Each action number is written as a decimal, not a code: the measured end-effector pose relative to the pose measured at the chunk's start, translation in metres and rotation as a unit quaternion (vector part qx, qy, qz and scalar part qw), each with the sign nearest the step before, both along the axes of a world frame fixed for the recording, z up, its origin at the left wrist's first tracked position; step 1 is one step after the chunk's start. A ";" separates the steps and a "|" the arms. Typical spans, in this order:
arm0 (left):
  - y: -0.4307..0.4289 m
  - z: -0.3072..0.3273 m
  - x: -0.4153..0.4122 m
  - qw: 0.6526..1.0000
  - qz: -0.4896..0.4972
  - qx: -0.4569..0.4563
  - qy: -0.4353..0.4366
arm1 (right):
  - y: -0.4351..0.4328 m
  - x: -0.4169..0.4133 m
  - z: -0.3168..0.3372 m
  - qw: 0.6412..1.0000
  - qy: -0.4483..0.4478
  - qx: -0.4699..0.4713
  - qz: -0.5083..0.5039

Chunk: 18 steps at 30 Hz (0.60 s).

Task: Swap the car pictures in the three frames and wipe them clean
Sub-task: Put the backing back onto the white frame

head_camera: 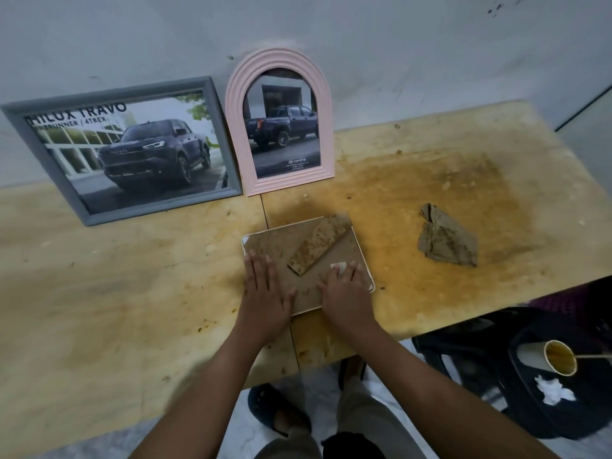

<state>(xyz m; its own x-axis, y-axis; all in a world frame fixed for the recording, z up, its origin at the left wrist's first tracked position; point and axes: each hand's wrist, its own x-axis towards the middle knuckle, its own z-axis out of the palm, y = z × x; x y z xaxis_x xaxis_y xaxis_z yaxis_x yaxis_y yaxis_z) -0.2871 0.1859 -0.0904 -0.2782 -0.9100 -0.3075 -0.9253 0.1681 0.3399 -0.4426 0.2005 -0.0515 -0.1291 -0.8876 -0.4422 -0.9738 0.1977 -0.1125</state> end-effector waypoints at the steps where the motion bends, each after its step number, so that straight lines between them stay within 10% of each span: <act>1: 0.000 0.000 -0.001 1.000 0.002 0.005 0.001 | 0.002 -0.002 0.004 1.000 -0.007 -0.002 -0.006; 18: -0.041 0.036 -0.008 0.990 -0.059 0.100 -0.082 | -0.041 -0.051 0.008 0.976 -0.173 -0.027 0.133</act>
<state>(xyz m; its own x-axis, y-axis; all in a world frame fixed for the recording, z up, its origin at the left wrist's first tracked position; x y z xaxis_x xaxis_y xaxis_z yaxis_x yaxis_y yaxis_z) -0.2956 0.1451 -0.0545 -0.3099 -0.7900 -0.5290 -0.9490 0.2227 0.2233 -0.4938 0.1592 -0.0437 0.2570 -0.8926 -0.3703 -0.8917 -0.0714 -0.4469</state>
